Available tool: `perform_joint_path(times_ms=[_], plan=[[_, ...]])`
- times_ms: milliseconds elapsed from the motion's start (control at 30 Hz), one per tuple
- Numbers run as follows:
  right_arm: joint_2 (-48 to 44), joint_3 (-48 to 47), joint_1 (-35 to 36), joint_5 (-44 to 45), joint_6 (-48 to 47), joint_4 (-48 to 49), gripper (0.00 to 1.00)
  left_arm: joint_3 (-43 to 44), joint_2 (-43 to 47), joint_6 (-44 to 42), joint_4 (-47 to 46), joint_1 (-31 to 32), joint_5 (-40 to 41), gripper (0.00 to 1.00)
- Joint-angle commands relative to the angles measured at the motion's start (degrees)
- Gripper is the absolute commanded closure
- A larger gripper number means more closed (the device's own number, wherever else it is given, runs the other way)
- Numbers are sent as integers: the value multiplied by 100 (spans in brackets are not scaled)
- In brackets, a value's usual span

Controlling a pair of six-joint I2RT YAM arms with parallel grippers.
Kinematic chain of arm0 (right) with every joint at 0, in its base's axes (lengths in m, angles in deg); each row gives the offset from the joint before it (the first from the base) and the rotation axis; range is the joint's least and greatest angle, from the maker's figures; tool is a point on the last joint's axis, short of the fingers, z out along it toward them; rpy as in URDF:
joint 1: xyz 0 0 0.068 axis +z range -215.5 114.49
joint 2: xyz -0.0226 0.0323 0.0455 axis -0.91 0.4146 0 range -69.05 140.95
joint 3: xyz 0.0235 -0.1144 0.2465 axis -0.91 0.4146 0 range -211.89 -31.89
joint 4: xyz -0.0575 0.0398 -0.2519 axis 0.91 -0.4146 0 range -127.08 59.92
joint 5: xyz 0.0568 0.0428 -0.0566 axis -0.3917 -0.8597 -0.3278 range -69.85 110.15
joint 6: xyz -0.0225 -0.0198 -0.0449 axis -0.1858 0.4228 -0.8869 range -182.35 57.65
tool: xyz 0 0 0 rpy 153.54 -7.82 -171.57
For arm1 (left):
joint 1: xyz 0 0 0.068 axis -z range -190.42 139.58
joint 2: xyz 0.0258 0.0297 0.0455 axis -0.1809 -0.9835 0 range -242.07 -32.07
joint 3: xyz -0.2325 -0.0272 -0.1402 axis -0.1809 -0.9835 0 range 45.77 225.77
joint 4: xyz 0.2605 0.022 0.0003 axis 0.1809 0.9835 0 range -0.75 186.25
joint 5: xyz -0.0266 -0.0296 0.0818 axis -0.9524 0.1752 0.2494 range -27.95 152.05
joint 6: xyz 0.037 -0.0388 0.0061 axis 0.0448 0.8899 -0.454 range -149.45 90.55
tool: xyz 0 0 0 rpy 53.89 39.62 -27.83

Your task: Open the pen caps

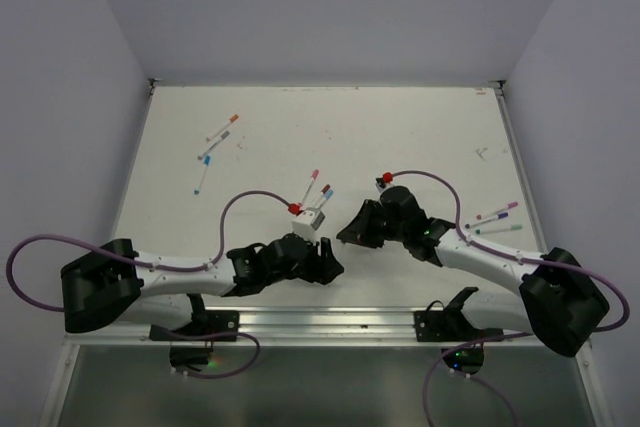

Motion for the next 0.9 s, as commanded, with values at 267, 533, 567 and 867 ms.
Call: perform_joint_path(times_ms=[267, 533, 567, 867], plan=[[-230, 106, 99, -171, 54, 662, 100, -20, -324, -135, -1358, -79, -809, 100], [-116, -428, 65, -223, -543, 1146, 100, -1083, -403, 733, -4557, -141, -2707, 100], [-64, -526, 64, -241, -561, 1182, 100, -1197, -395, 848, -5152, -141, -2823, 100], [340, -658, -76, -654, -316, 1938, 100, -2270, 45, 1464, -6669, -132, -2903, 100]])
